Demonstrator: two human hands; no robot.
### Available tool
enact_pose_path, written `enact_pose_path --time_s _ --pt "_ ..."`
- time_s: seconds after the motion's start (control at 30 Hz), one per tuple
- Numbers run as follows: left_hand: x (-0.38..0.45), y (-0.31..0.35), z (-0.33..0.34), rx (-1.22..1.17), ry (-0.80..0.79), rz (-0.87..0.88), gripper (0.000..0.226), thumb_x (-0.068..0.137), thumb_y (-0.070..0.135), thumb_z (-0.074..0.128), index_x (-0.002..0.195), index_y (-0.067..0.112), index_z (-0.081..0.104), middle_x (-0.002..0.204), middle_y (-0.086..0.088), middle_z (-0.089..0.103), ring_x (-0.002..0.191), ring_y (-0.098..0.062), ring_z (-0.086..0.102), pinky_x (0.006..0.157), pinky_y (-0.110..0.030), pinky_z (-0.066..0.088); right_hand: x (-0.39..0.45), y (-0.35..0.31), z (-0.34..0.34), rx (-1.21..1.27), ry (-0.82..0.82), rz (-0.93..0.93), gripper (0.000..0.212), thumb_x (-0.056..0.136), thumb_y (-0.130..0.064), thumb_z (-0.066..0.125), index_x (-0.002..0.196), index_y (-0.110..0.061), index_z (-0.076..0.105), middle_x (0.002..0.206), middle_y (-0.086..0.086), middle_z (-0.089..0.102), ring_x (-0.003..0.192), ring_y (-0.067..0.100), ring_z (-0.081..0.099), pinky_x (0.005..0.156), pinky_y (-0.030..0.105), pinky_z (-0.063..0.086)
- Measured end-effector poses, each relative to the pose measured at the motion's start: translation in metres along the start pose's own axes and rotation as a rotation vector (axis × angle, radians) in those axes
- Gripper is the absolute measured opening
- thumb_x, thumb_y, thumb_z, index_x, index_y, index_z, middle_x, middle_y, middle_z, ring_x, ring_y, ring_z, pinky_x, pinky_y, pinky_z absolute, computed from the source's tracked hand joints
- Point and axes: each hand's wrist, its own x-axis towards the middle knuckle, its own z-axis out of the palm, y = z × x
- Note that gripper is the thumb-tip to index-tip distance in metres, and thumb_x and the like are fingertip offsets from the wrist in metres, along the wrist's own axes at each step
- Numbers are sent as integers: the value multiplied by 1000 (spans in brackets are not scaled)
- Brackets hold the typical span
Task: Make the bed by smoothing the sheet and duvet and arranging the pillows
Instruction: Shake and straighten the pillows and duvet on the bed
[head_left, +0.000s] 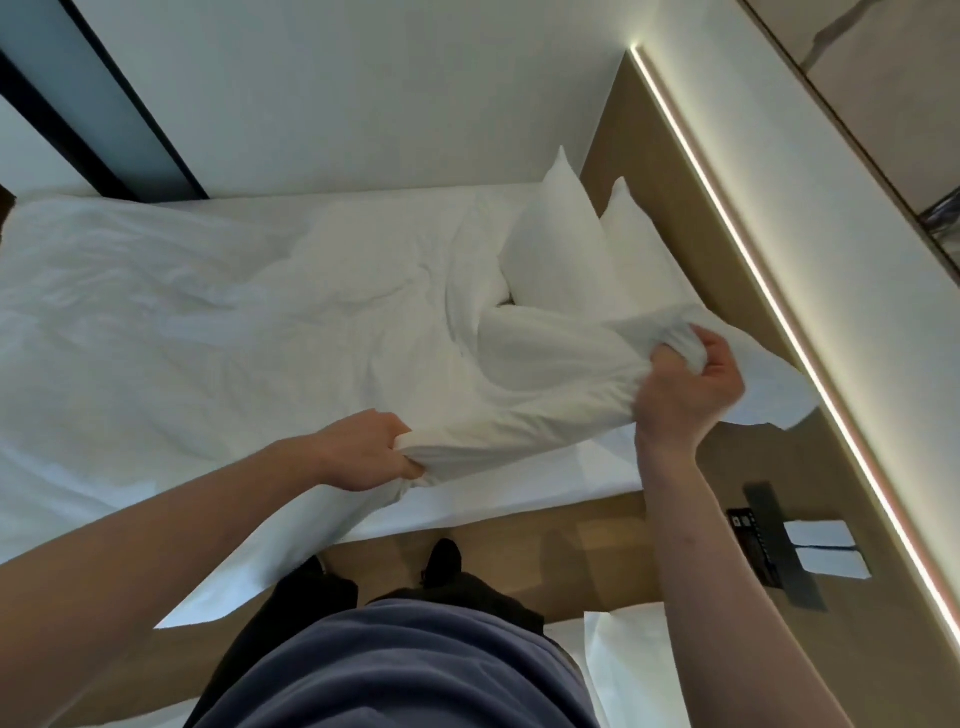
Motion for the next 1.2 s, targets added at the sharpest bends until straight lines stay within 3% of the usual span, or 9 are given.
enact_pose_path --time_s 0.23,0.43,0.5,0.6,0.73,0.9,0.97,1.07,1.2 --pt "4 -27 -3 315 -90 -30 12 85 32 61 92 37 52 97 10 65 85 -10 60 69 -28 42 -63 7 12 -86 -360 107 24 79 7 64 86 -15 71 74 -11 68 69 2 62 62 19 50" --pt "17 28 10 -1 42 150 122 52 75 80 152 40 20 136 21 44 117 -6 53 99 -33 47 -82 -6 39 -79 -614 158 13 80 -2 72 80 -14 65 72 -6 67 68 9 62 65 30 51" --pt "25 41 20 -108 193 173 109 57 71 75 148 33 29 127 16 56 108 -11 61 90 -33 51 -86 -10 44 -86 -697 145 14 80 -5 74 81 -16 66 76 -4 70 73 10 67 69 31 55" --pt "31 41 22 -196 467 189 40 75 34 53 111 27 67 89 7 73 79 -19 69 71 -42 57 -81 -10 43 -10 -773 138 17 83 -16 75 99 -16 68 94 1 73 90 14 69 79 32 57" --pt "28 17 0 -351 670 135 33 73 19 49 90 28 76 79 8 74 77 -18 71 63 -40 57 -59 7 27 196 -637 451 38 93 -36 72 126 -22 60 123 5 68 114 23 68 92 41 59" --pt "13 8 -17 -339 595 151 29 70 19 48 77 33 72 74 11 71 75 -16 67 63 -33 52 -31 44 23 358 -341 939 83 75 -68 77 141 -31 45 135 6 55 123 34 59 100 56 54" --pt "8 12 -14 -317 529 164 29 68 19 47 63 43 62 65 15 64 67 -12 62 59 -27 45 -19 48 37 437 -331 997 69 79 -56 81 133 -22 54 121 6 64 109 28 65 91 46 60" --pt "8 13 -11 -279 465 157 26 67 16 48 55 39 53 55 14 53 56 -7 49 56 -25 35 -3 30 62 396 -335 868 3 94 -13 64 91 -14 61 75 1 61 59 10 60 48 22 49" --pt "9 15 -13 -240 446 149 31 75 5 54 54 26 42 55 9 52 53 -9 44 54 -26 34 11 -30 79 526 -290 601 15 93 -3 55 85 -14 61 70 -1 64 67 15 62 57 24 53"
